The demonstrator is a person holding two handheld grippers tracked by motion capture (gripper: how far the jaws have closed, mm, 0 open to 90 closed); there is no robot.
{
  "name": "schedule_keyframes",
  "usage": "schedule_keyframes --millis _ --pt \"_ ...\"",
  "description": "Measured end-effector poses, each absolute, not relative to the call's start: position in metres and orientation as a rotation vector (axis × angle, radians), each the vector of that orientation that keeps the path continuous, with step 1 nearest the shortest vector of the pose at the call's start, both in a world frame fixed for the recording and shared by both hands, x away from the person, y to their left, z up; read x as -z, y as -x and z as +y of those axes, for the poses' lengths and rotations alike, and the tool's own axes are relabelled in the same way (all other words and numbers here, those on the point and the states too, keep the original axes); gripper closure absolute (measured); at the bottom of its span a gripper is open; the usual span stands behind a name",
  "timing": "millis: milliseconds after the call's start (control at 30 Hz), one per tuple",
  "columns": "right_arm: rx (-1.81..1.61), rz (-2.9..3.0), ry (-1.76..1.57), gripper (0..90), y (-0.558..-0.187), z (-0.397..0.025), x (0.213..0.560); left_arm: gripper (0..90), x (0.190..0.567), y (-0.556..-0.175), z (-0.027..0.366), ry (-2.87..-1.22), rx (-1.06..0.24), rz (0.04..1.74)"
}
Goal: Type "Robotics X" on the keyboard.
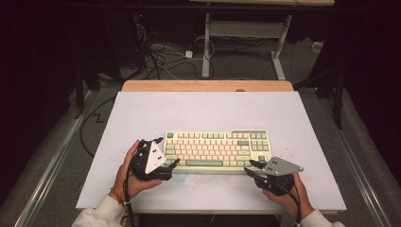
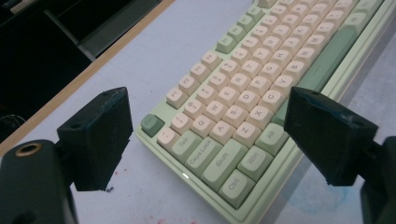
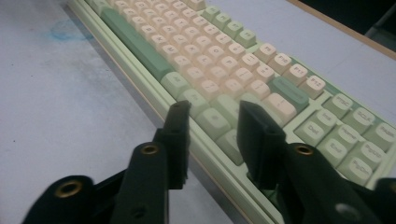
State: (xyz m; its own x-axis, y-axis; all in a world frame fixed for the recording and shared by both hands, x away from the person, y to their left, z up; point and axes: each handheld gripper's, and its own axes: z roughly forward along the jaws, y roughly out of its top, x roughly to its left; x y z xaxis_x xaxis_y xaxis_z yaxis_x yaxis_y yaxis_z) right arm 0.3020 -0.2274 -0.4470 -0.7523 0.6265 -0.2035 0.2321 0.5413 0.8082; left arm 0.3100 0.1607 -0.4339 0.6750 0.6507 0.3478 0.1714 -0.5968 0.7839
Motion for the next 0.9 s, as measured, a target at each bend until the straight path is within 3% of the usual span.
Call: schedule_keyframes --millis 167,267,900 --pt "-1.102 2.345 -0.671 85.7 -0.312 -0.214 0.442 14.5 0.44 -0.301 0.167 -2.157 -0.821 0.635" --pt "-1.091 2.367 -0.67 89.7 -0.321 -0.206 0.44 14.5 0.442 -0.299 0.174 -2.155 -0.798 0.654" --pt "-1.01 2.435 -0.656 90.0 -0.385 -0.141 0.439 15.4 0.459 -0.288 0.187 -2.198 -0.739 0.714"
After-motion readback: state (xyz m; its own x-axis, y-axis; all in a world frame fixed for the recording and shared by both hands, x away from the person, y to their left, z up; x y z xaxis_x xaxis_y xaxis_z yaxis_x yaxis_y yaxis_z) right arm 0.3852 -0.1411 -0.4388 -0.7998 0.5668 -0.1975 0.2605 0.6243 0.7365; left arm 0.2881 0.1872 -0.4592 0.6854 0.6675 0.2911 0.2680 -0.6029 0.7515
